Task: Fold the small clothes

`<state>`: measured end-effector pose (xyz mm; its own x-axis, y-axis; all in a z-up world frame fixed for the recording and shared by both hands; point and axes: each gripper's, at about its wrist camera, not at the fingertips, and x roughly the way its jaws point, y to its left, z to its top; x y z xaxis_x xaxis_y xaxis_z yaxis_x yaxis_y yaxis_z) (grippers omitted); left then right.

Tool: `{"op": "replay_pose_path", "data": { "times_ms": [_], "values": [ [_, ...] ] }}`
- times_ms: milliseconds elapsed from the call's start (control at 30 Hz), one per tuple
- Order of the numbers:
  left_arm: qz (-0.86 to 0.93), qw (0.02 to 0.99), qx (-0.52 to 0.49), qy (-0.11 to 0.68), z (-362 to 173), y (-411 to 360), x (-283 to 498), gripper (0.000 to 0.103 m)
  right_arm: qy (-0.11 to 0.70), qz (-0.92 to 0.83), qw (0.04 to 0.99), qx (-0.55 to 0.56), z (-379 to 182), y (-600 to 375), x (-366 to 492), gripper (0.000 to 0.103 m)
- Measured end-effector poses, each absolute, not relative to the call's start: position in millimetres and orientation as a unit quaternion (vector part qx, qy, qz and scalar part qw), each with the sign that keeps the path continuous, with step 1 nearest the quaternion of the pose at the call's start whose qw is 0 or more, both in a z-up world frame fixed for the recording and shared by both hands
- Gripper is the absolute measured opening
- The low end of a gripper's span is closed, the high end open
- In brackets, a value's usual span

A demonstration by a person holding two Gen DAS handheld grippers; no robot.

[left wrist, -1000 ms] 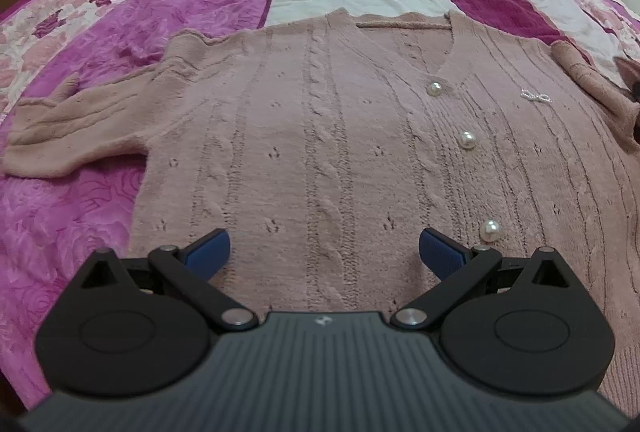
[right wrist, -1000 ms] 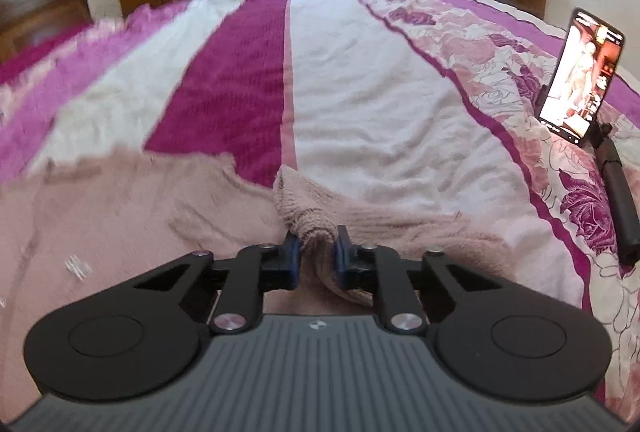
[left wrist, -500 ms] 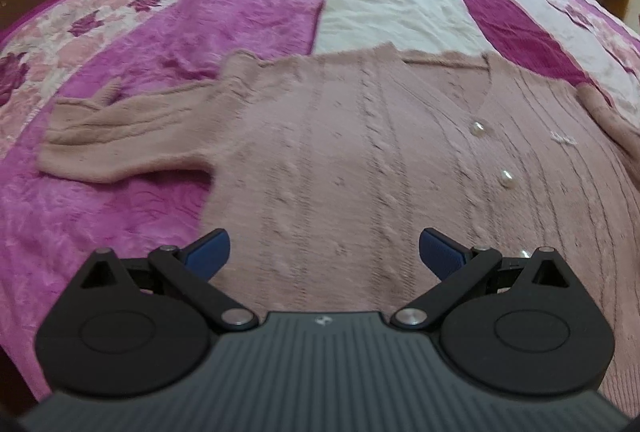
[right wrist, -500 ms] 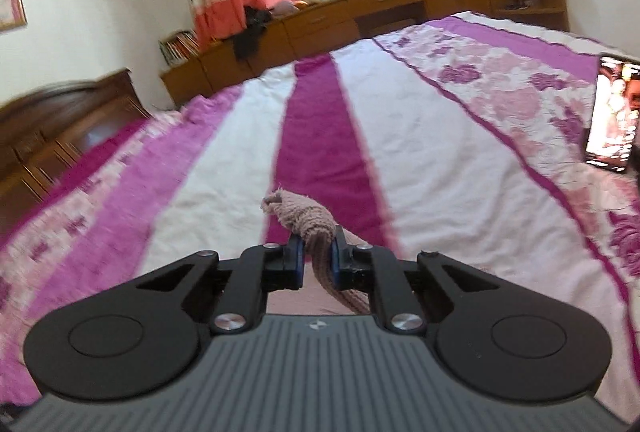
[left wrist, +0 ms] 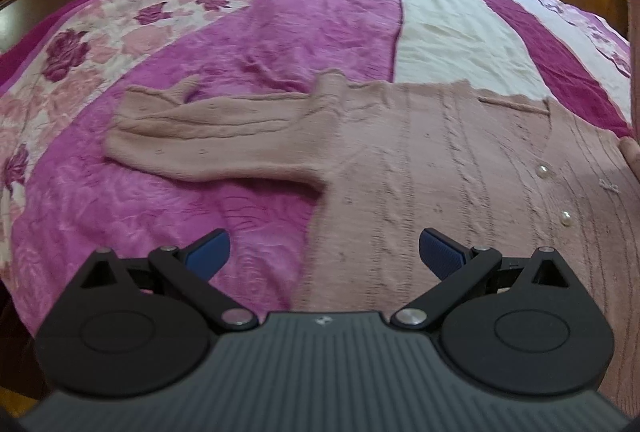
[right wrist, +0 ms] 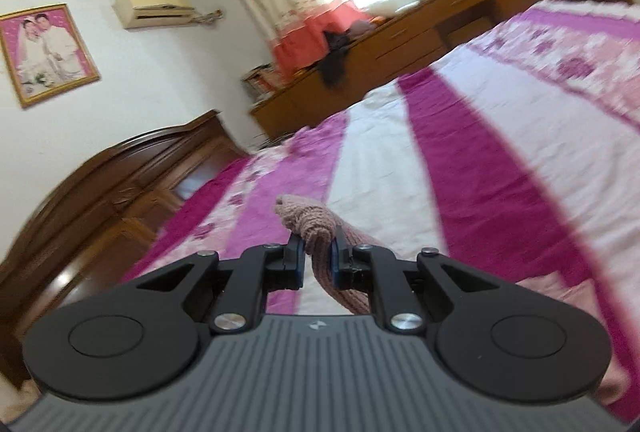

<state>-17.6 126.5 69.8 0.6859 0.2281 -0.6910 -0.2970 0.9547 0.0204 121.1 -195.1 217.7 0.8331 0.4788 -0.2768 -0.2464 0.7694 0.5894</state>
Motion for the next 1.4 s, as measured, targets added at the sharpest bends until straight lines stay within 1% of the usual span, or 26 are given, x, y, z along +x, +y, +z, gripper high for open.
{"op": "replay_pose_path", "data": {
  "times_ms": [133, 367, 567, 733, 933, 967, 1000, 1033, 1067, 1100, 1200, 1400],
  "values": [
    [0.153, 0.916, -0.053, 0.367, 70, 137, -21, 0.103, 0.233, 0.218, 0.902, 0.291, 202, -151, 124, 0.013],
    [0.164, 0.913, -0.064, 0.368, 67, 152, -29, 0.103, 0.280, 0.231, 0.881, 0.302, 150, -86, 137, 0.013],
    [0.167, 0.911, -0.071, 0.370, 63, 160, -31, 0.103, 0.312, 0.237, 0.869, 0.302, 103, -55, 146, 0.013],
    [0.169, 0.910, -0.075, 0.371, 62, 163, -33, 0.103, 0.336, 0.261, 0.852, 0.303, 76, -40, 150, 0.013],
    [0.175, 0.910, -0.081, 0.368, 63, 170, -34, 0.103, 0.381, 0.309, 0.834, 0.252, 53, -10, 147, 0.015],
    [0.176, 0.910, -0.083, 0.367, 63, 171, -33, 0.103, 0.390, 0.314, 0.832, 0.238, 51, -5, 146, 0.022],
    [0.175, 0.910, -0.083, 0.365, 63, 172, -32, 0.103, 0.399, 0.314, 0.832, 0.224, 49, 0, 144, 0.032],
    [0.175, 0.911, -0.082, 0.363, 64, 172, -31, 0.103, 0.407, 0.311, 0.832, 0.211, 46, 3, 141, 0.038],
    [0.173, 0.913, -0.081, 0.360, 66, 171, -29, 0.103, 0.411, 0.310, 0.833, 0.202, 45, 5, 138, 0.050],
    [0.172, 0.915, -0.080, 0.357, 68, 171, -27, 0.103, 0.409, 0.314, 0.833, 0.199, 45, 4, 133, 0.057],
    [0.162, 0.922, -0.075, 0.343, 75, 168, -20, 0.103, 0.394, 0.339, 0.830, 0.204, 50, -8, 121, 0.067],
    [0.134, 0.937, -0.058, 0.317, 87, 159, 8, 0.103, 0.372, 0.321, 0.844, 0.215, 70, -64, 107, 0.068]
  ]
}}
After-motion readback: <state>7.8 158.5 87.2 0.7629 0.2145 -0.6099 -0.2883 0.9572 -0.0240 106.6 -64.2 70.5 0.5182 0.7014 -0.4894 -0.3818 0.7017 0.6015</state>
